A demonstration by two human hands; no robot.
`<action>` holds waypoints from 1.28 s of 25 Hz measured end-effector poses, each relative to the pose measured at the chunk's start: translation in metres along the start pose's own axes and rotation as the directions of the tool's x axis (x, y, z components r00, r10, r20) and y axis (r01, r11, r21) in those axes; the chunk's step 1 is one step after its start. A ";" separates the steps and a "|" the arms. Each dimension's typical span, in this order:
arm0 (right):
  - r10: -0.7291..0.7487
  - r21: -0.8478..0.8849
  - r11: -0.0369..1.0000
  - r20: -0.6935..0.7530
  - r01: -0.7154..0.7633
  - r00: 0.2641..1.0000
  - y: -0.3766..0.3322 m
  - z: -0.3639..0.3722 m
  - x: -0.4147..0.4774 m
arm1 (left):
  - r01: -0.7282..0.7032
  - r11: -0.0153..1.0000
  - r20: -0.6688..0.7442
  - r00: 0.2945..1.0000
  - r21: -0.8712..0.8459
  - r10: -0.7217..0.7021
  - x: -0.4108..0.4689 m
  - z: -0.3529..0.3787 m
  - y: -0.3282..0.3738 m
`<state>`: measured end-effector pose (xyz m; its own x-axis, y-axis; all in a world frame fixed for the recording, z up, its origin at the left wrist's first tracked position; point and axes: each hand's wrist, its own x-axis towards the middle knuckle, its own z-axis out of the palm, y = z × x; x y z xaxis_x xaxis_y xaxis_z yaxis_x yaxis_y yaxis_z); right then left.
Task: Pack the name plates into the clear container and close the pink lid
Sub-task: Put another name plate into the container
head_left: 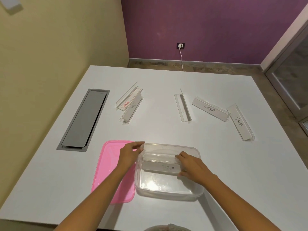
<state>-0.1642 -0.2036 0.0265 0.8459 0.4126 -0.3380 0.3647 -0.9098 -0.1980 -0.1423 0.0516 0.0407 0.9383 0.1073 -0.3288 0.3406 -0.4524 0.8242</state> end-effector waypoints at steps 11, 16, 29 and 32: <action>0.046 -0.015 0.999 -0.172 -0.049 0.984 -0.003 0.022 0.005 | -0.017 1.000 -0.039 0.999 0.014 0.018 -0.003 0.005 -0.001; 0.069 0.137 0.991 -0.581 0.013 0.811 -0.006 -0.018 0.007 | -0.066 0.995 -0.050 0.996 0.074 0.069 0.005 0.012 0.006; 0.444 0.291 0.888 -0.344 -0.356 0.827 0.085 -0.073 0.136 | -0.155 0.967 0.330 0.940 0.205 0.081 0.050 0.023 0.028; 0.469 0.246 0.877 -0.259 -0.412 0.844 0.098 -0.073 0.156 | -0.134 0.969 0.350 0.935 0.207 0.055 0.054 0.023 0.028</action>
<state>0.0319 -0.2315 0.0219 0.9860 -0.0899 -0.1402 -0.1243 -0.9575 -0.2604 -0.0836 0.0243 0.0360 0.8751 -0.2340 -0.4237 0.1918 -0.6361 0.7474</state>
